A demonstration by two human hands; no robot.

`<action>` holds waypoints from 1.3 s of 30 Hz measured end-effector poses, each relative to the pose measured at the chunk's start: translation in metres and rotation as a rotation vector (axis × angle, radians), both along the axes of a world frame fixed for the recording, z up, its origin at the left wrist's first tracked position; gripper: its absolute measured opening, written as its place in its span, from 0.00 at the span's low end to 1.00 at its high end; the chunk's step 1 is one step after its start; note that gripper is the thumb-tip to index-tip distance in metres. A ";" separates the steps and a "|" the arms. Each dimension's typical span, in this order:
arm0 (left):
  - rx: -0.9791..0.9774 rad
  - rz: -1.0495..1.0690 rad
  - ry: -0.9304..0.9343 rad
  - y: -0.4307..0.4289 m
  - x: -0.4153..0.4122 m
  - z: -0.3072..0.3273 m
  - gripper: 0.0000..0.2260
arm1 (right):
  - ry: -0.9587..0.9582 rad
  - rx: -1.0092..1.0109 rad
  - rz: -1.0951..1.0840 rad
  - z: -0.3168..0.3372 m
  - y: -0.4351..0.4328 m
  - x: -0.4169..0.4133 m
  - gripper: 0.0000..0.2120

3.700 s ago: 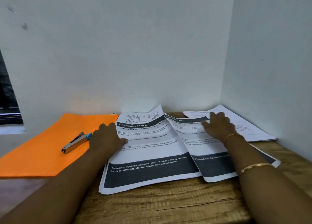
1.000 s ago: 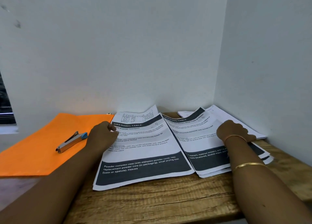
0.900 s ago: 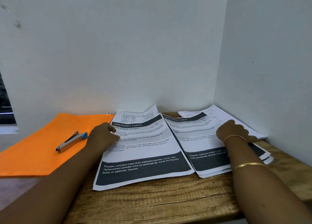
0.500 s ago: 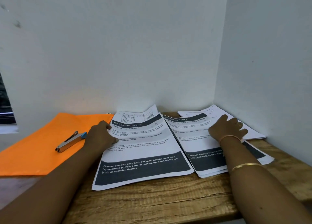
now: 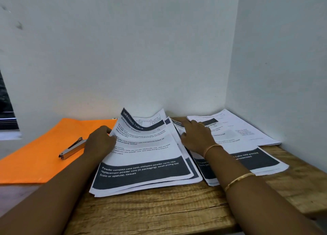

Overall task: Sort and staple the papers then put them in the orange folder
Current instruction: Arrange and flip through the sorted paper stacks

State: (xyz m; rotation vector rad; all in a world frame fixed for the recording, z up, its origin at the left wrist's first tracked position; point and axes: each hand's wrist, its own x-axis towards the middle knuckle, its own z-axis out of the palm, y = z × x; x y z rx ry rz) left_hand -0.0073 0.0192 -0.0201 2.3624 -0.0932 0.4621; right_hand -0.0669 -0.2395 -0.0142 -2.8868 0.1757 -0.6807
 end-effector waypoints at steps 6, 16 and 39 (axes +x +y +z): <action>-0.136 -0.007 -0.166 0.002 -0.001 0.005 0.06 | -0.066 -0.057 -0.095 0.005 -0.004 0.000 0.16; -0.339 0.055 -0.307 -0.005 -0.005 0.012 0.11 | -0.166 0.430 0.046 0.010 -0.002 -0.001 0.11; -0.495 -0.178 -0.206 -0.015 -0.005 0.009 0.05 | 0.258 1.449 0.304 0.031 0.000 -0.009 0.13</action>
